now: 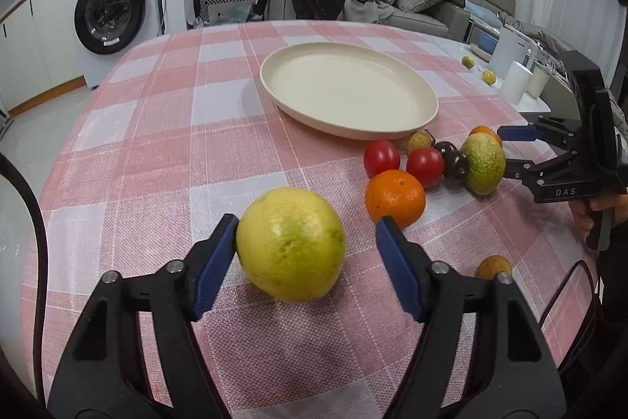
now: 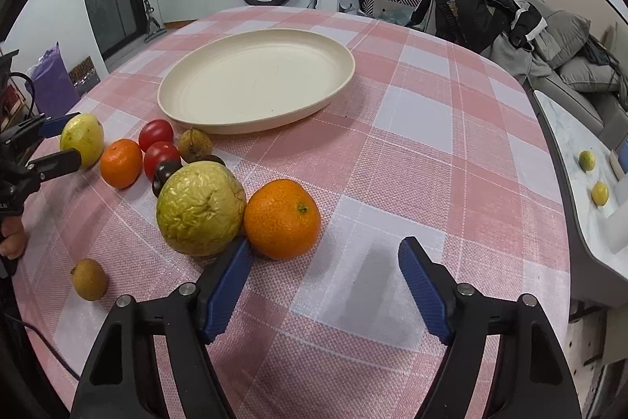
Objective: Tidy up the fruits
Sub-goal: 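Grasp the smooth yellow citrus with the left gripper while the right gripper grasps an orange, then carry the yellow citrus in the left gripper to the plate while the right carries the orange, then open the left gripper on the plate while the right gripper releases the orange beside it, then grasp the bumpy green guava with the right gripper while the left gripper grasps the other orange, then carry the guava in the right gripper to the plate while the left carries the orange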
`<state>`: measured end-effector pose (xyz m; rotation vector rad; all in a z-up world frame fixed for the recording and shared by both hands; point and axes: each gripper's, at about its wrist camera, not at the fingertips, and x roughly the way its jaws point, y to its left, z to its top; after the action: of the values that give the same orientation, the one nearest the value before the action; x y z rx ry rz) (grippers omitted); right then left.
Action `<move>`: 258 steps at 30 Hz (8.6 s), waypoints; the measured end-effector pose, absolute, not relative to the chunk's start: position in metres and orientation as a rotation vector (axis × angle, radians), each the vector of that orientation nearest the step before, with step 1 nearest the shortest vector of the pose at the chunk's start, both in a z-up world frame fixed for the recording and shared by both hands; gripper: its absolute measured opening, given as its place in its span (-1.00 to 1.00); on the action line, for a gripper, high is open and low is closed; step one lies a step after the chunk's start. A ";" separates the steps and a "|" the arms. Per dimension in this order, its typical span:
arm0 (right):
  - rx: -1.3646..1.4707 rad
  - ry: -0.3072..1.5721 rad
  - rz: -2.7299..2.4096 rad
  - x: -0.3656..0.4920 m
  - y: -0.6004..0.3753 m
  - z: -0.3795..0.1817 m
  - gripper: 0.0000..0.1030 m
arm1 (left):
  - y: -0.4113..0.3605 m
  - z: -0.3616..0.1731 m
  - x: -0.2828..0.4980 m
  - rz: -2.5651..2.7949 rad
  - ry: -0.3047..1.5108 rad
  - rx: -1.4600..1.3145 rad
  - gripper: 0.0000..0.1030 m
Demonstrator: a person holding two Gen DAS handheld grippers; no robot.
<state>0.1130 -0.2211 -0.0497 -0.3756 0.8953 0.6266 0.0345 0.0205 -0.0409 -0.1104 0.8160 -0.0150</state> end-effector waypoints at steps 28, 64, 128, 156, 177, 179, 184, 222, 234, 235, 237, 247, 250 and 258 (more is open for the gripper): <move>-0.301 0.811 0.739 0.111 -0.206 -0.033 -0.26 | 0.017 -0.026 0.040 -0.068 0.725 -0.141 -0.01; -0.107 0.668 0.778 0.133 -0.171 0.013 -0.26 | -0.006 -0.015 0.115 -0.035 0.638 -0.073 -0.01; -0.153 0.689 0.706 0.099 -0.184 0.008 1.00 | -0.001 0.008 0.038 0.000 0.582 -0.071 0.98; -0.220 0.850 0.674 0.096 -0.183 -0.031 1.00 | -0.011 -0.028 0.053 -0.037 0.746 -0.064 0.98; -0.296 0.891 0.695 0.092 -0.170 -0.044 0.70 | -0.011 -0.044 0.071 -0.063 0.850 -0.064 0.98; -0.302 0.897 0.703 0.091 -0.168 -0.045 0.65 | -0.012 -0.046 0.073 -0.063 0.861 -0.058 0.98; -0.297 0.901 0.720 0.087 -0.167 -0.046 0.55 | -0.015 -0.050 0.077 -0.068 0.882 -0.048 0.98; -0.305 0.893 0.762 0.081 -0.171 -0.040 -0.07 | -0.025 -0.052 0.072 -0.202 0.896 -0.047 -0.08; -0.313 0.886 0.760 0.080 -0.171 -0.041 -0.07 | -0.026 -0.048 0.065 -0.222 0.878 -0.056 -0.29; -0.313 0.887 0.759 0.080 -0.171 -0.041 -0.07 | -0.025 -0.048 0.066 -0.221 0.875 -0.058 -0.29; -0.314 0.887 0.760 0.080 -0.171 -0.041 -0.07 | -0.023 -0.046 0.065 -0.216 0.863 -0.063 -0.29; -0.306 0.864 0.756 0.081 -0.175 -0.035 -0.08 | -0.013 -0.031 0.057 -0.187 0.785 -0.079 -0.29; -0.295 0.859 0.749 0.082 -0.176 -0.033 -0.08 | -0.011 -0.025 0.054 -0.174 0.759 -0.081 -0.29; -0.258 0.833 0.747 0.084 -0.180 -0.026 -0.08 | -0.007 -0.012 0.053 -0.146 0.710 -0.084 -0.29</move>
<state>0.0838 -0.1797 -0.0260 -0.2580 0.8330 0.7473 0.0531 -0.0074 -0.0124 -0.0841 0.7096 -0.1455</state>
